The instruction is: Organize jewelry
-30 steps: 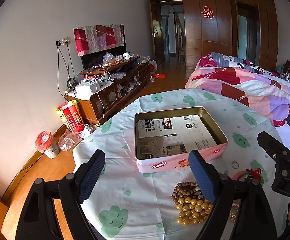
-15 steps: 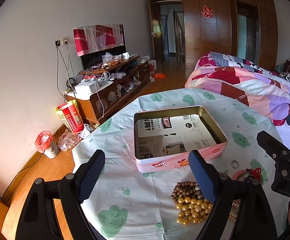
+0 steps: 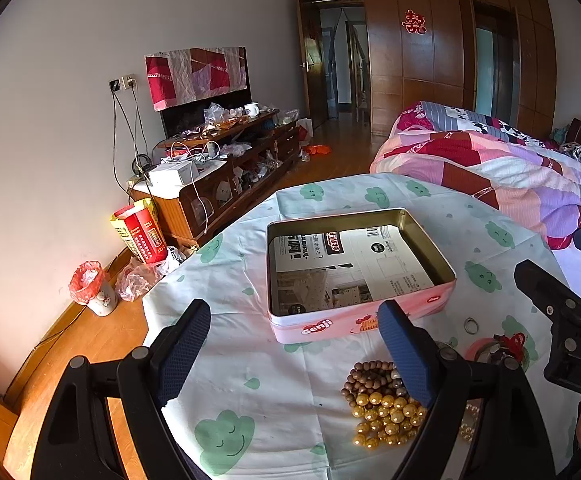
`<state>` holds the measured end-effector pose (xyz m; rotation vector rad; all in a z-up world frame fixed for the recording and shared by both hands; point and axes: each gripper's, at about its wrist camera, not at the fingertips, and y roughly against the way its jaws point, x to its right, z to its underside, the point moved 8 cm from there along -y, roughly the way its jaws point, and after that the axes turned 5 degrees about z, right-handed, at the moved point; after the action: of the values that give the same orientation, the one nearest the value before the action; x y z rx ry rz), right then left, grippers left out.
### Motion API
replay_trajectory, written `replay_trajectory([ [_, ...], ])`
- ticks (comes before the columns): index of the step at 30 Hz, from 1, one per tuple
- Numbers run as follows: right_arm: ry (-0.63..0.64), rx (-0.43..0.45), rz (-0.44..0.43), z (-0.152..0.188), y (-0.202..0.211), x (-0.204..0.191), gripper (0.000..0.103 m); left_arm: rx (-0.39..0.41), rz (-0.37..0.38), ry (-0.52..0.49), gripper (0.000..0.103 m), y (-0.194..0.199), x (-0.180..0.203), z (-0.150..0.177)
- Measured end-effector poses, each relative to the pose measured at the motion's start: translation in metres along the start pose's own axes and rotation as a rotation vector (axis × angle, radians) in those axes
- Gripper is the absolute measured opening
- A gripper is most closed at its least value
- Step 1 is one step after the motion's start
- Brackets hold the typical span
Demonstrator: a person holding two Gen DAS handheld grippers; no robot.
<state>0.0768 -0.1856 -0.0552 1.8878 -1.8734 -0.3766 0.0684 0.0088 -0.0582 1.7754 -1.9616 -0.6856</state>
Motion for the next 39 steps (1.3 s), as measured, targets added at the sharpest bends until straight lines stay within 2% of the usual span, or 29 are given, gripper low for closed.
replay_trajectory([
  [7,-0.006,-0.012,0.005,0.005,-0.006,-0.002,0.103,-0.042,-0.018,0.004,0.086,-0.018,-0.003,0.013],
  [13,0.003,-0.076,0.043,0.032,-0.028,0.012,0.103,-0.089,-0.023,0.028,0.086,-0.041,-0.01,0.032],
  [18,-0.015,-0.144,0.043,0.058,-0.043,0.027,0.09,-0.078,0.013,0.02,0.085,-0.043,-0.001,0.039],
  [19,-0.019,-0.149,0.042,0.061,-0.043,0.031,0.09,-0.078,0.017,0.019,0.084,-0.043,0.001,0.04],
  [21,-0.034,-0.157,0.041,0.067,-0.043,0.037,0.088,-0.089,0.031,0.02,0.073,-0.044,0.005,0.044],
  [26,-0.066,-0.179,0.012,0.072,-0.046,0.043,0.082,-0.124,0.058,-0.008,0.056,-0.048,0.018,0.054],
  [27,-0.063,-0.181,0.007,0.073,-0.043,0.043,0.078,-0.128,0.063,-0.019,0.056,-0.048,0.022,0.056],
  [31,-0.044,-0.192,-0.009,0.08,-0.041,0.041,0.076,-0.146,0.086,-0.039,0.049,-0.049,0.031,0.062],
  [38,-0.014,-0.192,-0.073,0.085,-0.036,0.025,0.065,-0.146,0.113,-0.046,0.049,-0.048,0.038,0.063],
  [39,-0.008,-0.191,-0.081,0.085,-0.036,0.023,0.061,-0.149,0.117,-0.044,0.049,-0.049,0.038,0.064],
])
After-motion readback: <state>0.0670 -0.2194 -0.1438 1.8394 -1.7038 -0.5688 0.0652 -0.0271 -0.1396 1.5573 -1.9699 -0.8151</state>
